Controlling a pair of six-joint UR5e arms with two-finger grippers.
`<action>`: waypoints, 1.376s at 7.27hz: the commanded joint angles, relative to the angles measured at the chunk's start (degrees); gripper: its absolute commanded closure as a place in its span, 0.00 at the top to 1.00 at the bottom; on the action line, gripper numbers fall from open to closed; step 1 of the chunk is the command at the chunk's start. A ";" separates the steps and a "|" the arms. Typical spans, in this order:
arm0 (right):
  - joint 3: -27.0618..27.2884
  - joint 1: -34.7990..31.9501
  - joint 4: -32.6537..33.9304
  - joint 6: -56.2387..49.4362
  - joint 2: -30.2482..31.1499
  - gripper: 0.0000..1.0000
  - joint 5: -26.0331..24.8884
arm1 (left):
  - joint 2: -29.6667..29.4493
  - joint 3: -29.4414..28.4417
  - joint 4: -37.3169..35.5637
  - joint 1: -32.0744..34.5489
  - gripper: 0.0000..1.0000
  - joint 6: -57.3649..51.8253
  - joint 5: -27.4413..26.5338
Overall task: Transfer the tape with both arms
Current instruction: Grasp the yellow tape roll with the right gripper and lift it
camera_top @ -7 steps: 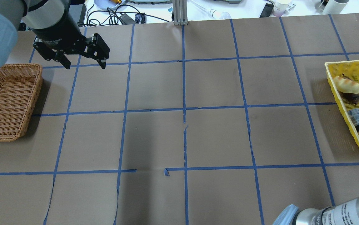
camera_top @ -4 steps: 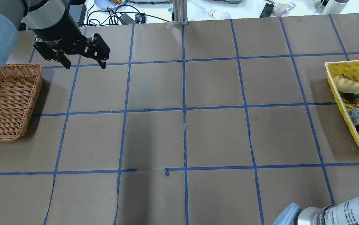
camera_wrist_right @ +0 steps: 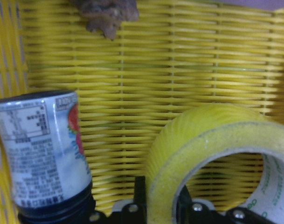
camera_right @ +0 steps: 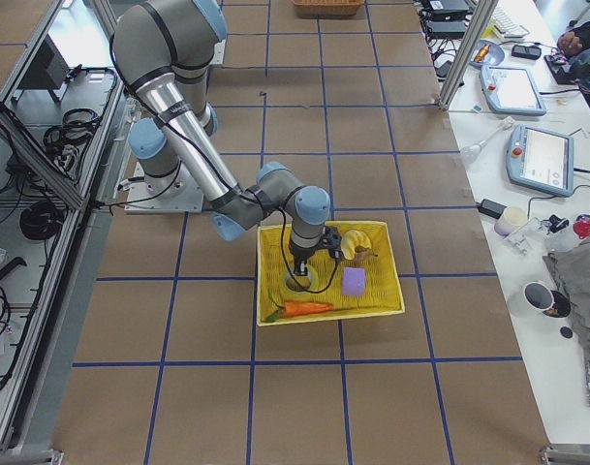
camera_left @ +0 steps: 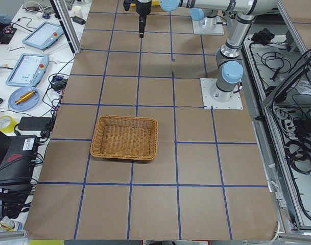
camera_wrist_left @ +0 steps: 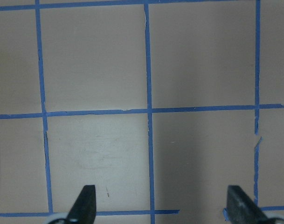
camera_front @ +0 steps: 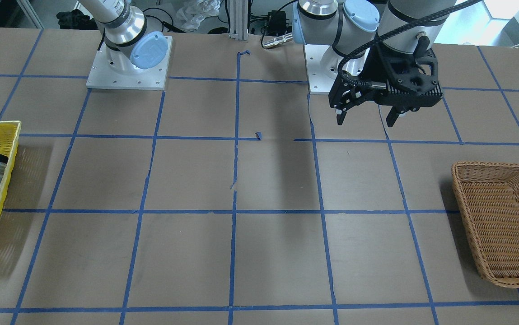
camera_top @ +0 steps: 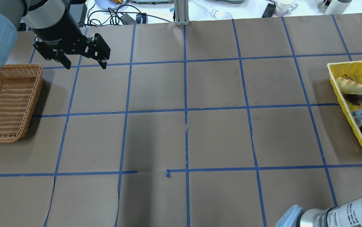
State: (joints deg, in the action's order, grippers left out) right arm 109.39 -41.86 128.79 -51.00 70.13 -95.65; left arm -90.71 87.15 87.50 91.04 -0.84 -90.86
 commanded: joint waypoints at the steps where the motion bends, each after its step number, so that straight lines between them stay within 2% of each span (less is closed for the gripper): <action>1: -3.46 -2.51 -6.32 6.90 6.03 0.00 3.07 | 0.01 -0.05 -0.23 0.01 1.00 -0.04 0.07; 2: -6.88 -5.66 -14.10 8.97 10.16 0.00 2.75 | 0.18 -0.14 -0.23 -0.33 1.00 -0.13 0.07; 3: -10.83 -10.04 -21.92 16.21 12.55 0.00 3.01 | 0.10 -0.06 -0.23 -0.08 1.00 -0.04 0.07; 4: -13.65 -17.40 -26.01 25.77 12.66 0.00 3.36 | 0.18 0.03 -0.23 -0.07 1.00 -0.13 0.07; 6: -14.38 -36.80 -25.09 53.32 10.83 0.00 3.27 | 0.27 0.12 -0.23 -0.34 1.00 -0.13 -0.02; 7: -14.73 -45.33 -22.12 64.25 7.86 0.00 3.27 | 0.27 0.03 -0.23 -0.25 1.00 -0.13 -0.02; 9: -17.44 -57.23 -14.14 82.21 -1.00 0.00 3.97 | 0.27 0.12 -0.23 -0.34 1.00 -0.13 -0.11; 10: -20.76 -60.42 -12.44 88.99 -6.01 0.00 4.32 | 0.27 0.12 -0.23 -0.08 1.00 -0.13 -0.11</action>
State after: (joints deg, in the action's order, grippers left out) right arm 91.91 -96.94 113.15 28.52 70.17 -91.80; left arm -90.44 87.27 87.28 90.80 -0.97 -90.94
